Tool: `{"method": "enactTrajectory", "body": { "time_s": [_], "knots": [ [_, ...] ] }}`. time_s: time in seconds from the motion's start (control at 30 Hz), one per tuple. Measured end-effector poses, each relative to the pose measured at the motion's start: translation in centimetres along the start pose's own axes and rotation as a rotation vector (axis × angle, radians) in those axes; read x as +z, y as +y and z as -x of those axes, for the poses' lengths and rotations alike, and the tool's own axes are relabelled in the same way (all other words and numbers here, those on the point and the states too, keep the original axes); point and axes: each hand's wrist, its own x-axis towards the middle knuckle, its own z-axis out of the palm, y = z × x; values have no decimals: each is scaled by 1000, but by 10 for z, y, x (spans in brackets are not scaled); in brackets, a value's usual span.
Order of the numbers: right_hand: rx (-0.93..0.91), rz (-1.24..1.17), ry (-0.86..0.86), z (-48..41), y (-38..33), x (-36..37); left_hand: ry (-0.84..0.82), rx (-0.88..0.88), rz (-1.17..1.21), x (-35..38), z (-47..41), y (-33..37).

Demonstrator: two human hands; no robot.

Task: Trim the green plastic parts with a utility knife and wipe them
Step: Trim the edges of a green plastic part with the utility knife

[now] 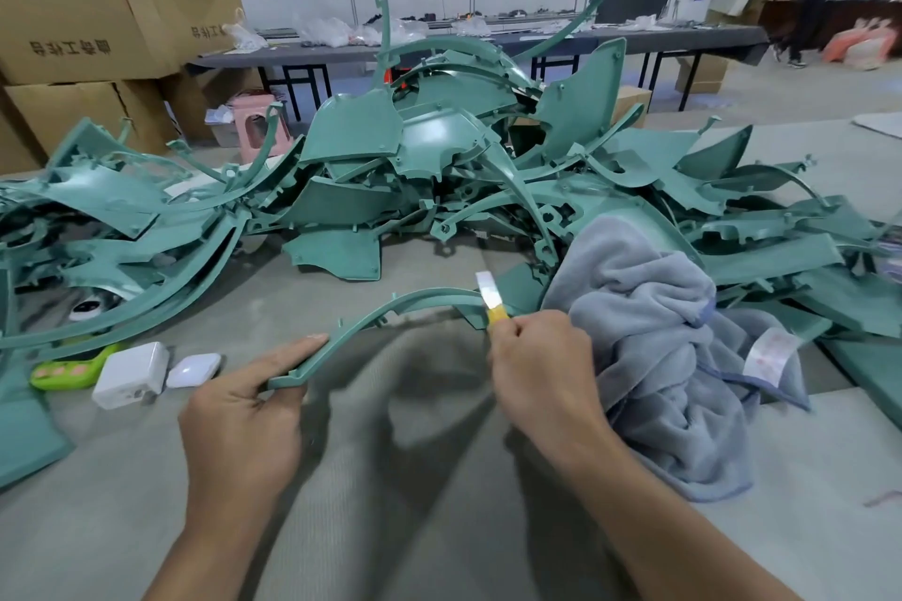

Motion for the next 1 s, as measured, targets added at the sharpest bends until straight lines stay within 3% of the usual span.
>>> {"method": "enactTrajectory", "body": {
  "time_s": [0.1,0.23,0.3,0.37,0.43,0.5,0.57,0.63,0.67,0.77,0.9,1.0],
  "knots": [
    [-56,-26,37,-5,8,-10,-36,-14,60,1,0,2],
    [-272,-292,-221,16,-8,2,-25,-76,113,7,-1,-2],
    [-192,-198,-210,12,-6,7,-11,-85,101,7,-3,-4],
    [-18,-50,-94,1,3,1,42,-57,1,4,-4,-6],
    [86,-53,-57,-5,10,-11,108,-55,-110,1,-5,-11],
    [5,-86,-143,-3,9,-19,168,-98,-108,0,-7,-13],
    [-118,-55,-361,8,2,-20,257,-127,-107,-2,-9,-16],
    [-203,147,-512,19,-3,-17,331,-184,-48,-4,-12,-19],
    [-236,274,-504,22,-4,-14,345,-223,8,-5,-13,-19],
    [-314,347,-228,24,-5,-17,324,-287,120,-6,-14,-14],
    [-459,357,337,2,1,-45,258,-289,162,1,-10,-5],
    [-275,759,273,-10,14,-64,195,-282,182,9,-6,-3]
  ]
}}
